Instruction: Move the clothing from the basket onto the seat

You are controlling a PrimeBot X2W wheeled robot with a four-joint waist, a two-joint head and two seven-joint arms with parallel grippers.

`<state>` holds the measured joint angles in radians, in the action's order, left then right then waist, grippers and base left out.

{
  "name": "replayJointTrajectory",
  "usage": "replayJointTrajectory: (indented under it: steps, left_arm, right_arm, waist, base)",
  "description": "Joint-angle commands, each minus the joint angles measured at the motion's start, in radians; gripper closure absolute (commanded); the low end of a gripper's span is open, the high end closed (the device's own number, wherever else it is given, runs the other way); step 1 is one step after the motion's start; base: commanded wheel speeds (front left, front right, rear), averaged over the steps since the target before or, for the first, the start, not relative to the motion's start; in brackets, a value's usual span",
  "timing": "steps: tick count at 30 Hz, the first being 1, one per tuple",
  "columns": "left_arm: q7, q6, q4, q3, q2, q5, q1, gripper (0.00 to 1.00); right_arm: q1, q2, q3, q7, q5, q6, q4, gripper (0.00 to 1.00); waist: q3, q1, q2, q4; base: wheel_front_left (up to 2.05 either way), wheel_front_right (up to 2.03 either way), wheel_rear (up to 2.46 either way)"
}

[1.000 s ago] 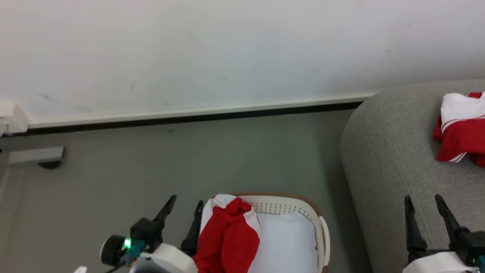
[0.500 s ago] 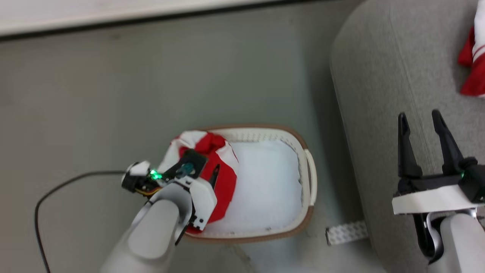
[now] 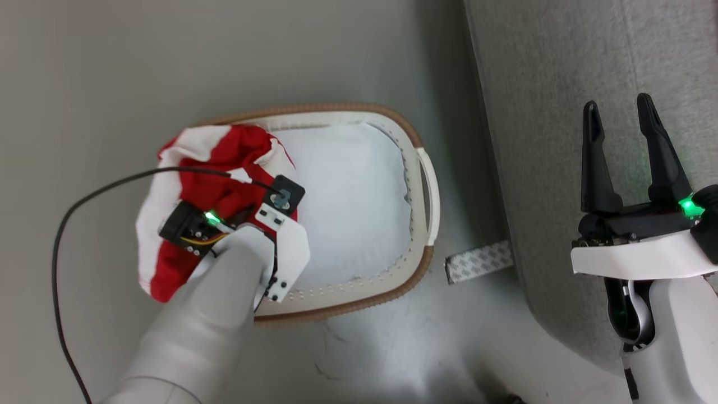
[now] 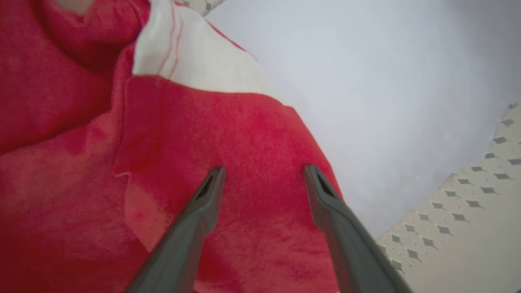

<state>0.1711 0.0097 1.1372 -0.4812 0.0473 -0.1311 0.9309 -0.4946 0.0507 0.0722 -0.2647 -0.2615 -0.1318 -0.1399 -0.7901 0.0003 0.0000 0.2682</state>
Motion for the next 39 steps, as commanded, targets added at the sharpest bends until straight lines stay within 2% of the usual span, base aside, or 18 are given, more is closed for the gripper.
replayJointTrajectory:
  steps: [1, 8, 9, 10, 11, 19, 23, 28, 34, 35, 39]
  left_arm:
    - [0.011, 0.010, 0.018, 0.000, 0.007, -0.008, 0.026, 0.00]
    - [-0.001, 0.030, 0.073, -0.007, 0.029, -0.001, 0.081, 0.00]
    - [0.000, 0.028, 0.081, -0.008, 0.028, 0.000, 0.081, 0.26]
    - [-0.007, 0.027, 0.085, -0.007, 0.028, 0.006, 0.083, 0.93]
    - [-0.020, 0.031, 0.087, -0.007, 0.028, 0.009, 0.087, 1.00]
    - [-0.100, 0.015, 0.095, -0.013, 0.010, 0.057, 0.038, 1.00]
    - [-0.157, -0.008, 0.070, -0.017, 0.005, 0.100, -0.014, 1.00]
    - [-0.197, -0.047, -0.037, -0.046, 0.005, 0.220, -0.106, 1.00]
    - [-0.204, -0.013, -0.178, -0.089, 0.004, 0.376, -0.190, 1.00]
    - [-0.204, -0.013, -0.178, -0.089, 0.004, 0.376, -0.190, 1.00]
    - [-0.202, 0.014, -0.262, -0.120, 0.004, 0.450, -0.231, 1.00]
  right_arm:
    - [-0.022, 0.000, 0.005, 0.001, -0.018, 0.002, 0.012, 0.00]
    - [-0.025, 0.000, 0.007, 0.001, -0.050, 0.002, 0.019, 0.00]
    - [-0.020, 0.001, 0.004, 0.001, -0.051, 0.002, 0.016, 0.00]
    - [-0.017, 0.001, 0.000, 0.001, -0.053, 0.002, 0.013, 0.00]
    - [-0.014, 0.003, -0.004, 0.001, -0.054, 0.002, 0.008, 0.00]
    - [0.032, 0.004, -0.043, 0.001, -0.031, 0.003, -0.026, 0.00]
    - [0.075, 0.003, -0.070, 0.001, -0.004, 0.003, -0.050, 0.00]
    - [0.159, 0.003, -0.108, 0.001, 0.019, 0.003, -0.084, 0.00]
    - [0.279, 0.003, -0.132, 0.001, 0.071, 0.003, -0.121, 0.00]
    - [0.279, 0.003, -0.132, 0.001, 0.071, 0.003, -0.121, 0.00]
    - [0.341, 0.003, -0.125, 0.001, 0.084, 0.003, -0.137, 0.00]
  waist:
    - [-0.077, -0.0003, 0.0000, 0.040]
    - [-0.144, -0.0003, 0.0000, 0.062]
    - [-0.146, -0.0003, 0.0000, 0.063]
    - [-0.146, -0.0003, 0.0000, 0.063]
    - [-0.144, -0.0003, 0.0000, 0.062]
    - [-0.016, -0.0003, 0.0000, 0.013]
    - [0.105, -0.0003, 0.0000, -0.030]
    - [0.281, -0.0003, 0.0000, -0.092]
    - [0.479, -0.0003, 0.0000, -0.168]
    - [0.479, -0.0003, 0.0000, -0.168]
    - [0.590, -0.0003, 0.0000, -0.206]
  base:
    - [0.00, 0.00, 0.00]
    - [0.00, 0.00, 0.00]
    - [0.00, 0.00, 0.00]
    - [0.00, 0.00, 0.00]
    - [0.00, 0.00, 0.00]
    - [0.00, 0.00, 0.00]
    - [0.00, 0.00, 0.00]
    - [0.00, 0.00, 0.00]
    - [0.00, 0.00, 0.00]
    - [0.00, 0.00, 0.00]
    - [0.00, 0.00, 0.00]
